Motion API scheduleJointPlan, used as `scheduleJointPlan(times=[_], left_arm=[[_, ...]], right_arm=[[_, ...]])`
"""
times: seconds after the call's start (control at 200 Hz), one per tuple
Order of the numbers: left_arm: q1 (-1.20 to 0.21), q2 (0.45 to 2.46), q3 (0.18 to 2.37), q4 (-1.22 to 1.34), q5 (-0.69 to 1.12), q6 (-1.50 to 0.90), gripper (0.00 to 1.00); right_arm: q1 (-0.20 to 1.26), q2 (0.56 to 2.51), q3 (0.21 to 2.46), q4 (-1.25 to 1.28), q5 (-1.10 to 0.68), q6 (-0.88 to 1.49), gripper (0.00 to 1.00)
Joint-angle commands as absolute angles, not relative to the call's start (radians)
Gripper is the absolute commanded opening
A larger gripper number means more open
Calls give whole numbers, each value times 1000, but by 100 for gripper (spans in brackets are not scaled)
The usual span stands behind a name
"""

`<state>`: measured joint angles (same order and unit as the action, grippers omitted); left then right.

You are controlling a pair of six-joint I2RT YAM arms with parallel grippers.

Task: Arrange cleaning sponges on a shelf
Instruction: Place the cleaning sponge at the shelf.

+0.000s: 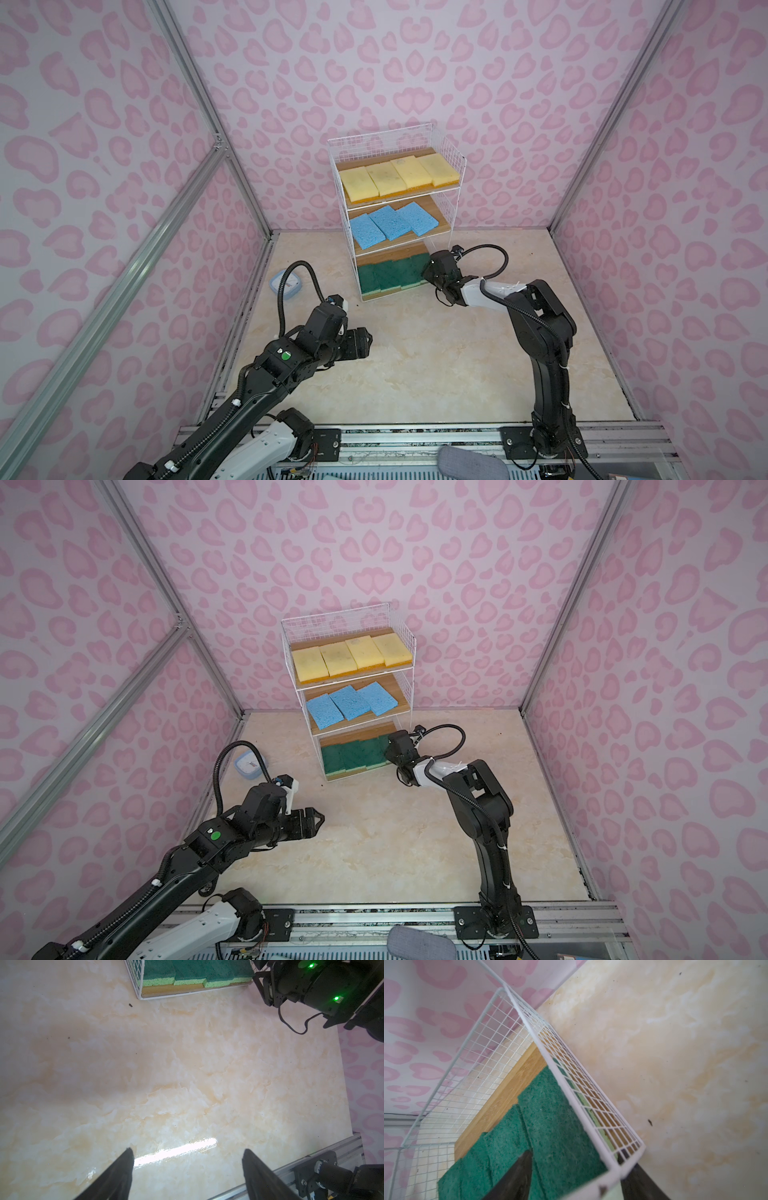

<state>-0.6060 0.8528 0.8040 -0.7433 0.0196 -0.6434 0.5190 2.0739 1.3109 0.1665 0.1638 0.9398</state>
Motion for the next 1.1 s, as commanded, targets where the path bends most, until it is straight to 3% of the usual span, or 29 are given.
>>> scheduleJointPlan(times=[0.0,0.44,0.625,0.795,0.955,1.06,1.095], left_arm=[[-606,850,827,-757,29,-649,84],[-603,825,908,-840,-48,-643,84],[-593,796,982,-901,-138,-623,87],[-585,708,1037,-933,-333,-637,93],[-584,646,1067,-954,-510,-627,99],[-583,644,1091,-978,-620,-609,98],[-583,646,1089,-968,-654,-597,98]], right_arm=[[521,2041,1274,188,183,874,70],[517,1862,1129,182,108,799,71],[512,1666,1026,132,31,679,70],[511,1436,924,56,-52,531,71],[512,1178,791,-25,-25,456,72],[511,1011,722,-106,35,422,85],[512,954,690,-113,73,416,96]])
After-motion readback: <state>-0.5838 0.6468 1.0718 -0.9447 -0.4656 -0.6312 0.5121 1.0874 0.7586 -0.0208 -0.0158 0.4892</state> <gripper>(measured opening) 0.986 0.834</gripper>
